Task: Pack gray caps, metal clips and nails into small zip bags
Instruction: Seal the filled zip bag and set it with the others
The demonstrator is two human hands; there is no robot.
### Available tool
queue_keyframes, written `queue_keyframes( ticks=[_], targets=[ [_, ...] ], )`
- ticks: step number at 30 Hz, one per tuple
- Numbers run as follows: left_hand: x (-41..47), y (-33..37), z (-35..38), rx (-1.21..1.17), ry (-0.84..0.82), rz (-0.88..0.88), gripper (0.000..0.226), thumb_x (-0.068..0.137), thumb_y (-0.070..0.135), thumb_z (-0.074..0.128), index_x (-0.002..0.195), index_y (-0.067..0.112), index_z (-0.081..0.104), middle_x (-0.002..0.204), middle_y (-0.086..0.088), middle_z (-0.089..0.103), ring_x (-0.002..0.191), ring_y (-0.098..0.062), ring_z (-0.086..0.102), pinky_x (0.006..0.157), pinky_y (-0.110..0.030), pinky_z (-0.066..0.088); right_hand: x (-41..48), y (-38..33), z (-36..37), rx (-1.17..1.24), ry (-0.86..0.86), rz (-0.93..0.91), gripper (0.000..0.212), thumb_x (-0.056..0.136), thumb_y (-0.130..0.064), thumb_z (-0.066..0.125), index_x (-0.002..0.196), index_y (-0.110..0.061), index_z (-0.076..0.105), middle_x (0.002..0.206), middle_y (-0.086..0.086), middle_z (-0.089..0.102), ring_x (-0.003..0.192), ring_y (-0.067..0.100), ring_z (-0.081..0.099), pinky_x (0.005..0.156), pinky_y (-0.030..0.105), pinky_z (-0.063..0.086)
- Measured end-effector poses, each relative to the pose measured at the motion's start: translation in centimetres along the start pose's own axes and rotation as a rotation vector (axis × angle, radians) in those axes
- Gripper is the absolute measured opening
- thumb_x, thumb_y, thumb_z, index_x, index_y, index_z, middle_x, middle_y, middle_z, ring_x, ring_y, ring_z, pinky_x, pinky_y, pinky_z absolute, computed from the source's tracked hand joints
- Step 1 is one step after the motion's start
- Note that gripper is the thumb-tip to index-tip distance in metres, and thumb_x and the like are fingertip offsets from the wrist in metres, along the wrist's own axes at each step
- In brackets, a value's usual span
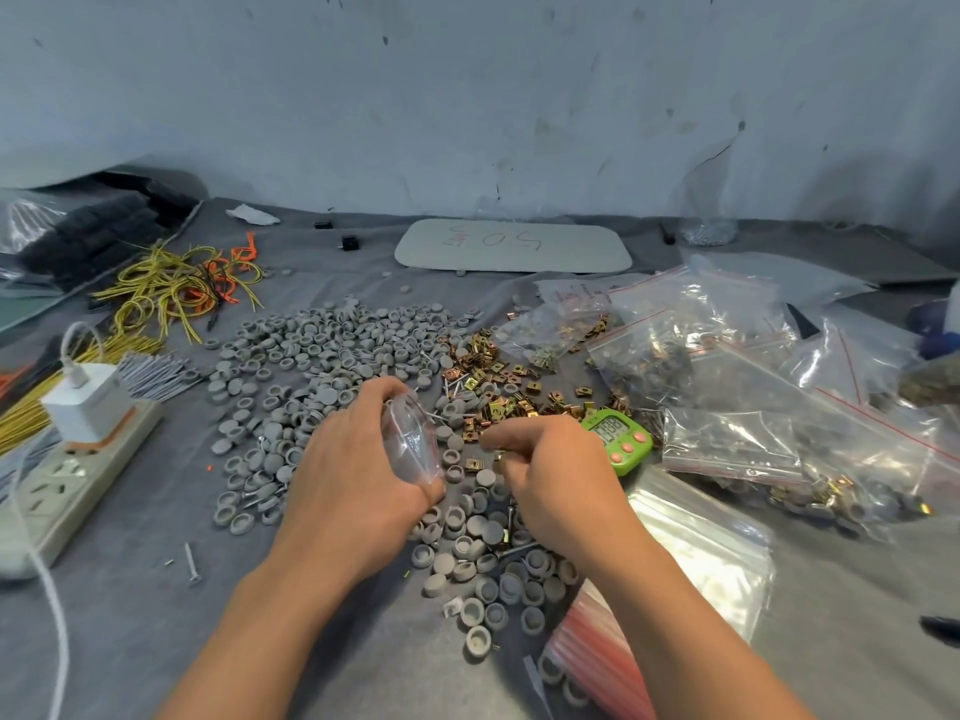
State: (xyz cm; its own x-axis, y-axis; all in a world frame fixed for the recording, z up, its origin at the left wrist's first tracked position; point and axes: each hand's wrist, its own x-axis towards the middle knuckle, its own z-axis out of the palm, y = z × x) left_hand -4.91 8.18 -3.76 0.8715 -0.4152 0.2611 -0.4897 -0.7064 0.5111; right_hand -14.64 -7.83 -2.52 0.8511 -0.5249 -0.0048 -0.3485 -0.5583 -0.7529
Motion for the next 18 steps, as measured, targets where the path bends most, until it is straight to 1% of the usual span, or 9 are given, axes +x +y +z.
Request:
queue_keyframes(
  ticks=[1, 2, 4, 6, 9, 11, 13, 15, 18],
  targets=[
    [0.0, 0.0, -0.1, 0.001, 0.003, 0.002, 0.095, 0.059, 0.046, 0.092, 0.131, 0.051, 0.029, 0.109, 0.013, 0.053, 0.097, -0.015, 0.054, 0.077, -0.036, 0.044, 0.0, 0.0, -0.1, 0.056, 0.010, 0.014, 0.030, 0.099, -0.011, 0.058, 0.098, -0.033, 0.078, 0.097, -0.009, 0.076, 0.056, 0.003, 0.055, 0.051, 0.016, 0.044],
    [0.0, 0.0, -0.1, 0.001, 0.000, 0.001, 0.096, 0.059, 0.046, 0.092, 0.131, 0.051, 0.029, 0.109, 0.013, 0.053, 0.097, -0.015, 0.054, 0.077, -0.036, 0.044, 0.0, 0.0, -0.2, 0.104, 0.028, 0.025, 0.027, 0.098, -0.013, 0.061, 0.090, -0.032, 0.079, 0.087, -0.008, 0.076, 0.053, 0.004, 0.053, 0.048, 0.016, 0.041],
    [0.1, 0.0, -0.2, 0.000, -0.015, -0.009, 0.097, 0.059, 0.045, 0.092, 0.132, 0.052, 0.028, 0.109, 0.012, 0.053, 0.096, -0.016, 0.055, 0.076, -0.036, 0.046, 0.0, -0.2, -0.3, 0.160, 0.066, 0.036, 0.020, 0.093, -0.017, 0.069, 0.079, -0.029, 0.077, 0.073, -0.006, 0.073, 0.053, 0.007, 0.056, 0.049, 0.020, 0.044],
    [0.4, 0.2, -0.2, -0.010, -0.033, -0.022, 0.098, 0.059, 0.042, 0.091, 0.134, 0.052, 0.027, 0.109, 0.011, 0.053, 0.096, -0.017, 0.055, 0.075, -0.037, 0.046, 0.0, -0.4, -0.1, 0.165, 0.089, 0.040, 0.015, 0.088, -0.020, 0.076, 0.075, -0.027, 0.076, 0.067, -0.006, 0.072, 0.055, 0.008, 0.061, 0.051, 0.023, 0.049],
    [0.5, 0.5, 0.0, -0.027, -0.056, -0.030, 0.099, 0.060, 0.039, 0.091, 0.134, 0.052, 0.027, 0.109, 0.010, 0.053, 0.099, -0.018, 0.055, 0.078, -0.039, 0.048, 0.0, -1.0, 0.3, 0.167, 0.108, 0.061, 0.012, 0.081, -0.022, 0.082, 0.071, -0.024, 0.076, 0.065, -0.005, 0.072, 0.055, 0.010, 0.064, 0.051, 0.026, 0.051],
    [0.3, 0.5, 0.2, -0.016, -0.050, -0.020, 0.098, 0.060, 0.040, 0.092, 0.133, 0.052, 0.027, 0.109, 0.010, 0.052, 0.099, -0.017, 0.054, 0.078, -0.037, 0.046, 0.0, -1.2, 0.6, 0.219, 0.119, 0.077, 0.011, 0.080, -0.022, 0.083, 0.072, -0.023, 0.076, 0.066, -0.003, 0.073, 0.059, 0.014, 0.069, 0.058, 0.032, 0.057],
    [0.1, 0.7, 0.3, -0.007, -0.044, 0.006, 0.097, 0.059, 0.043, 0.092, 0.133, 0.052, 0.028, 0.108, 0.012, 0.052, 0.100, -0.016, 0.053, 0.078, -0.036, 0.043, -0.1, -1.4, 0.6, 0.364, 0.135, 0.081, 0.009, 0.079, -0.019, 0.085, 0.074, -0.020, 0.077, 0.064, 0.000, 0.073, 0.056, 0.014, 0.069, 0.063, 0.038, 0.060],
    [-0.1, 1.0, 0.3, -0.021, -0.053, 0.031, 0.096, 0.059, 0.044, 0.091, 0.132, 0.051, 0.030, 0.106, 0.015, 0.050, 0.100, -0.015, 0.051, 0.079, -0.036, 0.043, -0.2, -1.7, 0.4, 0.574, 0.119, 0.060, 0.009, 0.078, -0.010, 0.085, 0.076, -0.014, 0.077, 0.064, 0.006, 0.073, 0.053, 0.017, 0.066, 0.065, 0.044, 0.061],
    [-0.3, 1.2, 0.1, -0.046, -0.062, 0.055, 0.092, 0.060, 0.044, 0.090, 0.130, 0.053, 0.030, 0.103, 0.018, 0.049, 0.096, -0.011, 0.049, 0.074, -0.031, 0.039, -0.2, -2.0, 0.4, 0.751, 0.065, -0.005, 0.010, 0.079, 0.000, 0.083, 0.077, -0.010, 0.078, 0.066, 0.014, 0.072, 0.053, 0.022, 0.063, 0.063, 0.042, 0.057]
  ],
)
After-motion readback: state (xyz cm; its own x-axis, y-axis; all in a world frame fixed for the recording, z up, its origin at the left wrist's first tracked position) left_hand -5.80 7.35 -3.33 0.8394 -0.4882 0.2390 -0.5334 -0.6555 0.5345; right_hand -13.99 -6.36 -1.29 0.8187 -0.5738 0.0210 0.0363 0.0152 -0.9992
